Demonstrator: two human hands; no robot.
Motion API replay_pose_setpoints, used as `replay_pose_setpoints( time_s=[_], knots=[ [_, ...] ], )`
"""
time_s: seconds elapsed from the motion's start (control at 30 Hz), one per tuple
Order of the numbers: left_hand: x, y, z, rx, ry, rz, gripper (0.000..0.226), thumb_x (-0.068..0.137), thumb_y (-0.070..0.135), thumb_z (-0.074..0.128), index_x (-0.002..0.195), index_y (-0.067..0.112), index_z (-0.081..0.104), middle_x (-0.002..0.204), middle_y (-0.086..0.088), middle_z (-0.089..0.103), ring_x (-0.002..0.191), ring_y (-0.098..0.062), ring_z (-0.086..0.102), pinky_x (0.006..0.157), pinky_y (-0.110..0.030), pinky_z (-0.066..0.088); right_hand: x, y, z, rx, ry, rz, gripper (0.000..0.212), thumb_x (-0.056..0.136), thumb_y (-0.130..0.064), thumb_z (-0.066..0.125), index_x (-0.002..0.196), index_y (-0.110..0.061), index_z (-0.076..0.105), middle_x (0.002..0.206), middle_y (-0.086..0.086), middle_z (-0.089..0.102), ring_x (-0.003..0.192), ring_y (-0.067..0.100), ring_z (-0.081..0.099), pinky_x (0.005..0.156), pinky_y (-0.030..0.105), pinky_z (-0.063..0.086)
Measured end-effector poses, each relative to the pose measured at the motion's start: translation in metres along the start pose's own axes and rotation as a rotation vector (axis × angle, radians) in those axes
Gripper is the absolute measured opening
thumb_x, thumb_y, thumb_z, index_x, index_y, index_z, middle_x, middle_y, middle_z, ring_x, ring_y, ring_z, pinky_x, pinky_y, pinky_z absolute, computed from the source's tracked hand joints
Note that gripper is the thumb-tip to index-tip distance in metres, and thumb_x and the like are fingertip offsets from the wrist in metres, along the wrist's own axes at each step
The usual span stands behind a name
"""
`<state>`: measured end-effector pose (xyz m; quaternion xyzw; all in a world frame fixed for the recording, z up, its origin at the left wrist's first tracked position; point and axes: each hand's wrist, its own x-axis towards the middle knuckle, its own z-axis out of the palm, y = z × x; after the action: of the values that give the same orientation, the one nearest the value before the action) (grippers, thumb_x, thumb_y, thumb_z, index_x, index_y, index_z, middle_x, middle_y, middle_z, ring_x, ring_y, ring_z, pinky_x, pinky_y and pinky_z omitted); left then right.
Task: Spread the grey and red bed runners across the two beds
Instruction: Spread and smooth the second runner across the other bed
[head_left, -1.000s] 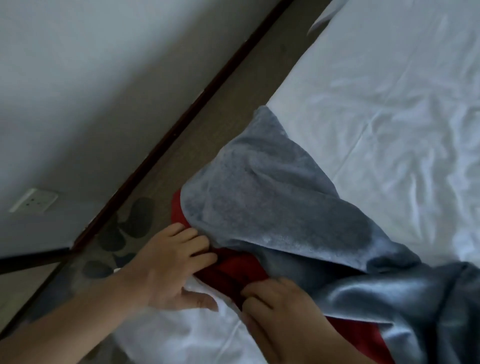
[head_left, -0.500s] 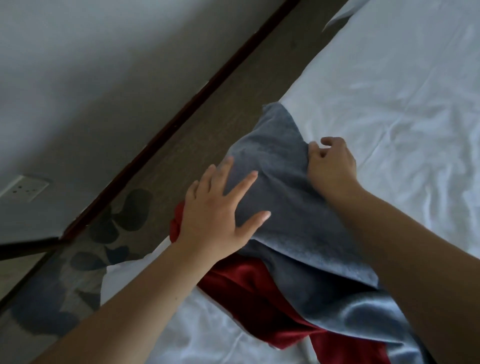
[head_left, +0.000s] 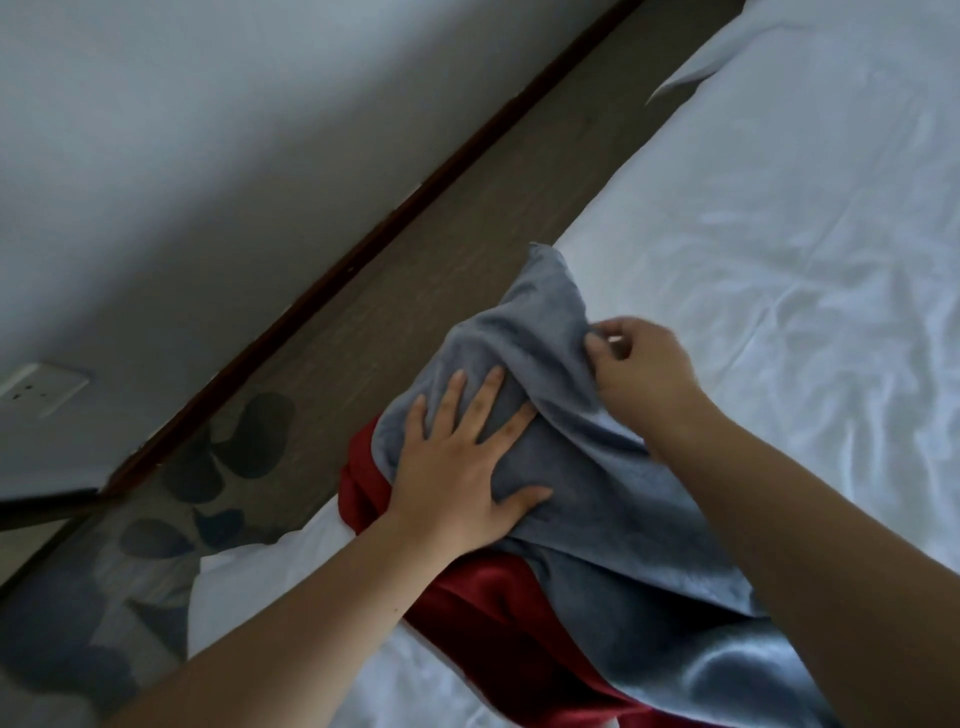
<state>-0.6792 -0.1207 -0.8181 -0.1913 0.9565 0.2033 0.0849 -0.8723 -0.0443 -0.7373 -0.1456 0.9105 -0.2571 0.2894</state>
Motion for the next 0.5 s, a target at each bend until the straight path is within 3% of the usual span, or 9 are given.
replay_pose_setpoints(
  time_s=[0.17,0.27,0.33,0.4,0.5],
  knots=[
    [-0.008,0.004,-0.01,0.041,0.11,0.045,0.091,0.083,0.089,0.033,0.158,0.047,0.003,0.17,-0.004,-0.012,0.155,-0.038,0.003,0.118,-0.064,0.016,0.044,0.003,-0.052,-0.173,0.465,-0.261,0.02,0.095,-0.011,0.057,0.105,-0.025,0.067,0.104,0.012,0.061,0.089,0.027,0.058,0.072,0.025,0.036],
    [-0.021,0.0,-0.011,0.043,0.111,0.0,0.088,0.084,0.09,0.03,0.158,0.049,0.004,0.17,-0.004,-0.009,0.155,-0.036,0.008,0.117,-0.064,0.024,0.059,0.014,-0.065,-0.252,0.589,-0.308,0.028,0.095,-0.014,0.049,0.114,-0.025,0.067,0.125,0.012,0.052,0.104,0.03,0.053,0.083,0.022,0.041],
    [-0.031,-0.005,-0.007,0.044,0.068,-0.053,0.087,0.084,0.091,0.027,0.157,0.051,0.001,0.17,-0.003,-0.012,0.155,-0.035,0.005,0.118,-0.063,0.022,0.059,0.023,-0.054,-0.436,0.437,-0.213,0.04,0.096,-0.018,0.05,0.132,-0.031,0.059,0.148,0.007,0.037,0.13,0.037,0.036,0.108,0.033,0.031],
    [-0.039,-0.009,-0.002,0.017,0.042,-0.105,0.086,0.083,0.092,0.024,0.156,0.053,-0.001,0.17,-0.004,-0.012,0.155,-0.035,0.004,0.12,-0.06,0.021,0.045,0.029,-0.032,-0.667,0.243,-0.185,0.051,0.098,-0.025,0.048,0.148,-0.036,0.044,0.166,0.005,0.012,0.15,0.036,0.01,0.119,0.044,0.011],
    [-0.044,-0.01,0.001,-0.033,0.048,-0.125,0.086,0.083,0.093,0.023,0.156,0.053,0.0,0.17,-0.005,-0.004,0.155,-0.035,0.008,0.118,-0.058,0.026,0.006,0.035,0.01,-0.744,0.064,-0.403,0.054,0.105,-0.042,0.034,0.158,-0.033,0.028,0.17,0.006,0.0,0.156,0.03,-0.002,0.125,0.052,0.006]
  ],
)
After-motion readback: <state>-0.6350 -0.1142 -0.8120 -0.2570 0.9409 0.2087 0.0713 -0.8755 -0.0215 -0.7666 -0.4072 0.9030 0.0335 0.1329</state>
